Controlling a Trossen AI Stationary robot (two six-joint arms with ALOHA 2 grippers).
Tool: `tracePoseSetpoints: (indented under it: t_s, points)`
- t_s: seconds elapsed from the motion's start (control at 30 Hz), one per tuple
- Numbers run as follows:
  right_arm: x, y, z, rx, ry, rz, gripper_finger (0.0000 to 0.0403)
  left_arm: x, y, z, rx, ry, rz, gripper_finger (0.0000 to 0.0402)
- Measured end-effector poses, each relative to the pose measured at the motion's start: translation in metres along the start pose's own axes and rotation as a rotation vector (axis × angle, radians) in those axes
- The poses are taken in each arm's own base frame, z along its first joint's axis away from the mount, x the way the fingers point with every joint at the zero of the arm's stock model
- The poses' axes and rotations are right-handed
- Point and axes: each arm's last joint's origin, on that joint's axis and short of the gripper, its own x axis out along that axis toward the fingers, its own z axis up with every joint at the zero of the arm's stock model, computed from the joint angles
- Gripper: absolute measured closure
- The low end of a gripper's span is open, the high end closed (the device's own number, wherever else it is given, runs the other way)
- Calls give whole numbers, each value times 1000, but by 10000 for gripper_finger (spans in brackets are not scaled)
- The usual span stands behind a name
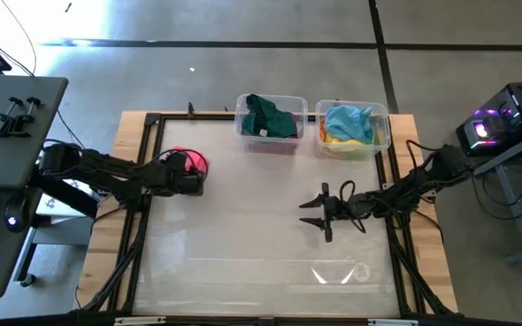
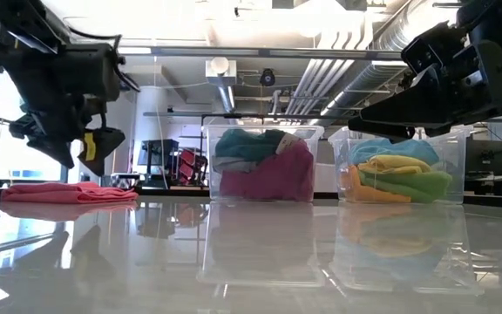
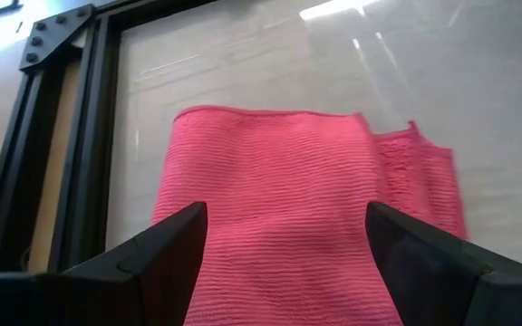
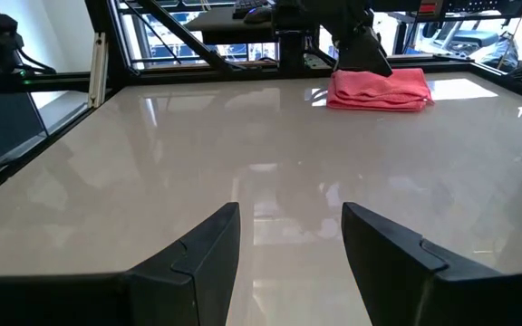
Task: Sort towels by color in basket
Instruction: Put the pink towel into the right transparent bin
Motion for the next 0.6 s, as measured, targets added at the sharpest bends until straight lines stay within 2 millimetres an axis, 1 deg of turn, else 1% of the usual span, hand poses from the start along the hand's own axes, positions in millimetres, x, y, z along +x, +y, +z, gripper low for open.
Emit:
tracePoseSetpoints:
  t_s: [0.3,0.47,0.6]
  points:
    - [0,0,0,-1,3,0,213,15,-7,-11,1,31,88,112]
    - [0,0,0,-1,4,0,213,21,-16,-16,21,79,66,112]
    - [0,0,0,-1,3,0,213,27,-20,-20,29,72,30,112]
